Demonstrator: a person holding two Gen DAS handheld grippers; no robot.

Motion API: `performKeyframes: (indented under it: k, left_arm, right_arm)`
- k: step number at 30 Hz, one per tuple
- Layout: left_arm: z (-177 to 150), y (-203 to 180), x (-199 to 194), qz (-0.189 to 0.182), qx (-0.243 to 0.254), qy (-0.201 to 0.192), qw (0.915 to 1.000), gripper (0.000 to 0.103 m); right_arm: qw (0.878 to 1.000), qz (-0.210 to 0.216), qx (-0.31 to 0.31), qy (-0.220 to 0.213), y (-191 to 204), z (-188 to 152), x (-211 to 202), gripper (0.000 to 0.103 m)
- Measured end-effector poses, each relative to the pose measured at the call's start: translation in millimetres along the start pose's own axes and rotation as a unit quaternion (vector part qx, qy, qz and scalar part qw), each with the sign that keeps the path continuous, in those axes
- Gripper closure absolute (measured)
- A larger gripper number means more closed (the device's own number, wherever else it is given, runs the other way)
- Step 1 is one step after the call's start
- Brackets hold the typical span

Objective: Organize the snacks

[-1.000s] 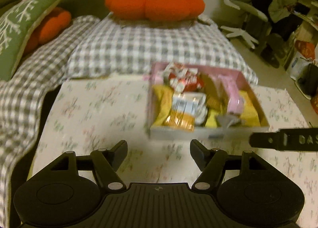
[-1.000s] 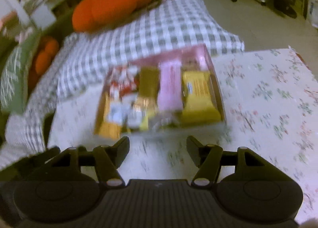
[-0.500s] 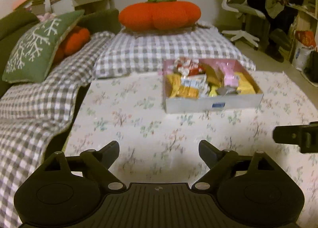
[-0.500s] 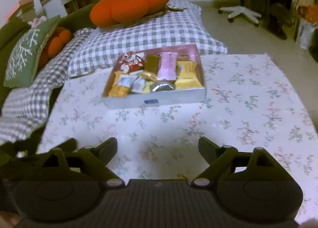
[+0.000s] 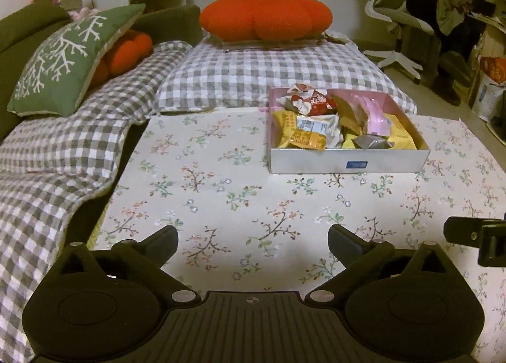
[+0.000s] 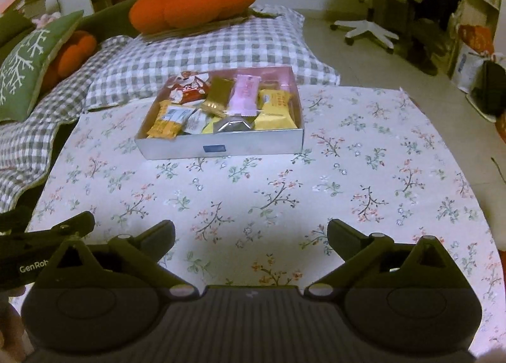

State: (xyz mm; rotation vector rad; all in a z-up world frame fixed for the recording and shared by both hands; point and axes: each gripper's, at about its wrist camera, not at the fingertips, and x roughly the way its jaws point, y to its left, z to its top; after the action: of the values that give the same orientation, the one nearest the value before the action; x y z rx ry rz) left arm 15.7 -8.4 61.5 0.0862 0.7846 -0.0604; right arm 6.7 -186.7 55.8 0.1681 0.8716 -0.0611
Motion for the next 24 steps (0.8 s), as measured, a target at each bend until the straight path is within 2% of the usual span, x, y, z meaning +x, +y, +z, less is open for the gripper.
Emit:
performKeyframes:
  k: [8, 15, 24]
  left_arm:
    - [2, 3, 4, -0.015, -0.013, 0.006, 0.9998, 0.001]
    - [4, 9, 3, -0.022, -0.025, 0.003, 0.9994, 0.0]
    - [5, 5, -1, -0.022, -0.01, -0.01, 0.9996, 0.0]
  right_arm:
    - [1.0, -0.004, -0.015, 0.008, 11, -2, 7, 0.001]
    - [1.0, -0.006, -0.012, -0.01, 22, -5, 4, 0.001]
    - [1.0, -0.004, 0.003, -0.013, 19, -5, 3, 0.001]
